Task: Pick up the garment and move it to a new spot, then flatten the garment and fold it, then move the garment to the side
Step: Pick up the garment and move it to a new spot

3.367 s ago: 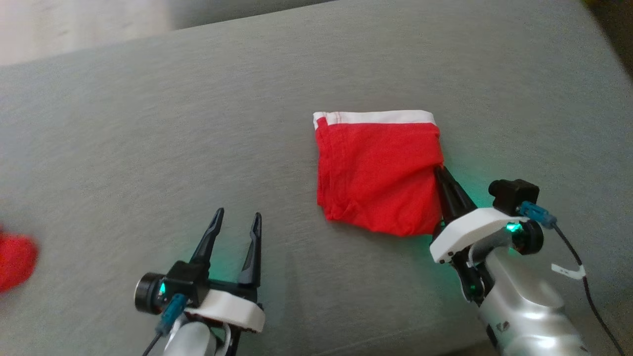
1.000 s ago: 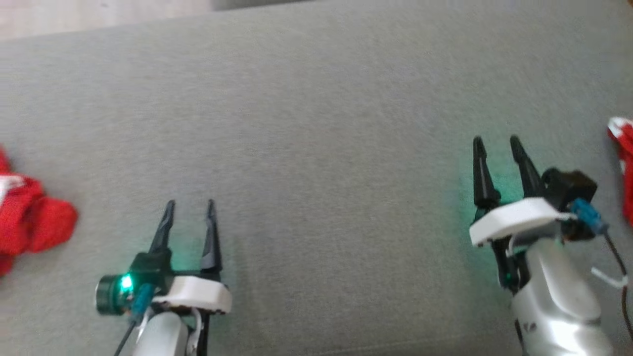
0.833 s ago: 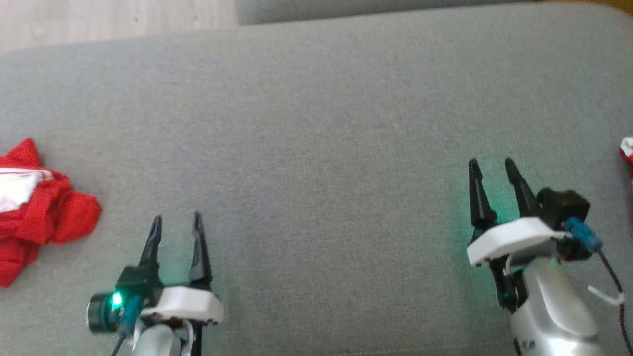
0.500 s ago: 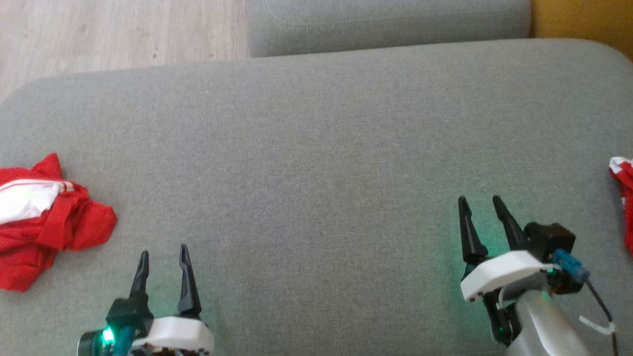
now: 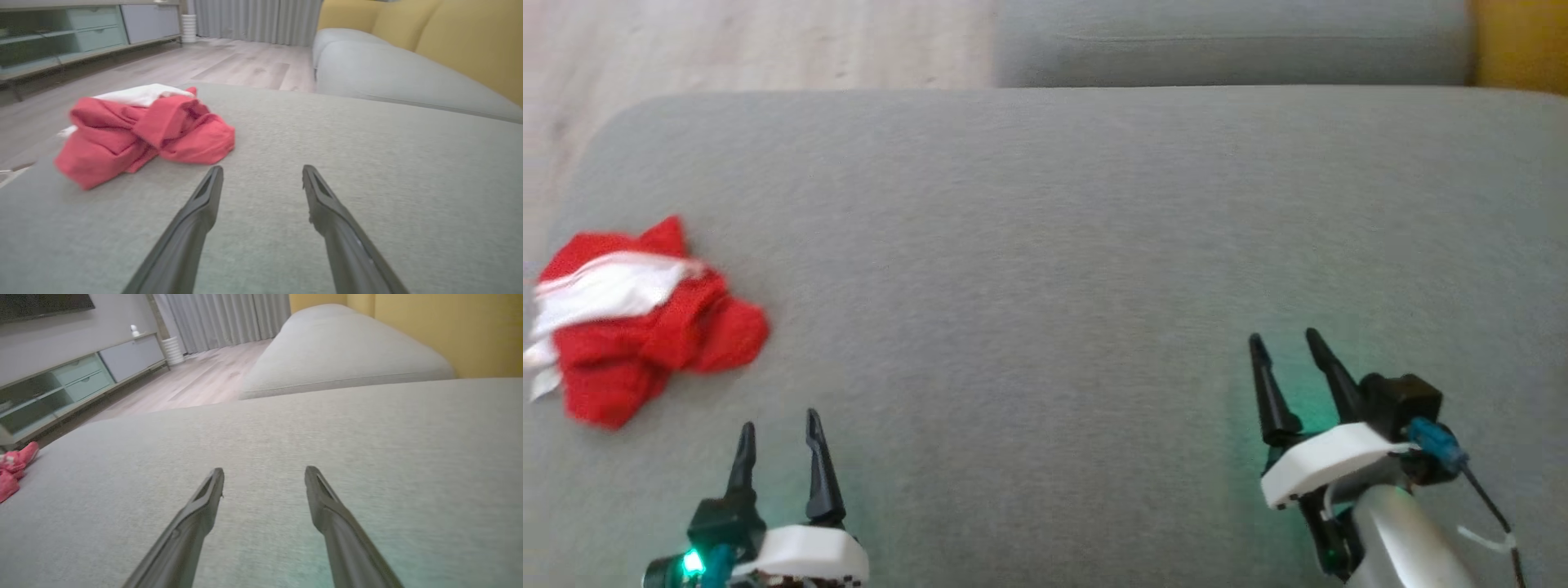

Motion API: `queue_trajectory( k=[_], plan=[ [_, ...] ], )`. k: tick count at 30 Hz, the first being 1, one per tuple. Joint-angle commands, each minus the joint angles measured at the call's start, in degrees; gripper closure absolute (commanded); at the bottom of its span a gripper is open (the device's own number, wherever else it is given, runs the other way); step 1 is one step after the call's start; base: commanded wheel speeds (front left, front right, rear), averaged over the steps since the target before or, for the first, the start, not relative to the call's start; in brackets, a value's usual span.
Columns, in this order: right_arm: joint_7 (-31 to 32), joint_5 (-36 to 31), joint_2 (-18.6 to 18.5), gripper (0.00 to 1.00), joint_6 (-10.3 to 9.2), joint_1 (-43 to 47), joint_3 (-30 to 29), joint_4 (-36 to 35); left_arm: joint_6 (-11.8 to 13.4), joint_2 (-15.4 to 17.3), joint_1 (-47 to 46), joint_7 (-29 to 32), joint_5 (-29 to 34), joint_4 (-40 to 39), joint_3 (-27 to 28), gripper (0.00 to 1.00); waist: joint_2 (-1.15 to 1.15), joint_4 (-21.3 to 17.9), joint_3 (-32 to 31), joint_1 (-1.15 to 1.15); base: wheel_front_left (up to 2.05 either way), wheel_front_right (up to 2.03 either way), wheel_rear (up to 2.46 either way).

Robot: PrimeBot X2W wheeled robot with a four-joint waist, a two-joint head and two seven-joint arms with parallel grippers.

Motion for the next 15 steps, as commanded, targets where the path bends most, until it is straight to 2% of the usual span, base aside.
queue_trajectory(
  k=[1,8,15],
  plan=[
    [-0.38,0.18,0.07,0.00,-0.04,-1.44,1.93,-2.02,0.39,0.45,-2.19,-0.15,-0.42,-1.55,2.08,0.00,0.00,3.58,0.63,0.00,0.00,0.00,0.00],
    [-0.38,-0.69,0.07,0.00,-0.04,-3.02,7.06,-2.22,0.98,0.45,-0.38,-0.15,-2.42,-1.28,6.09,0.00,0.00,12.33,1.99,0.00,0.00,0.00,0.00],
    [-0.38,0.44,0.07,0.00,-0.04,-4.20,10.85,-1.78,0.68,0.45,1.52,-0.15,-4.49,-1.08,10.02,0.00,0.00,15.24,2.79,0.00,0.00,0.00,0.00]
  ],
)
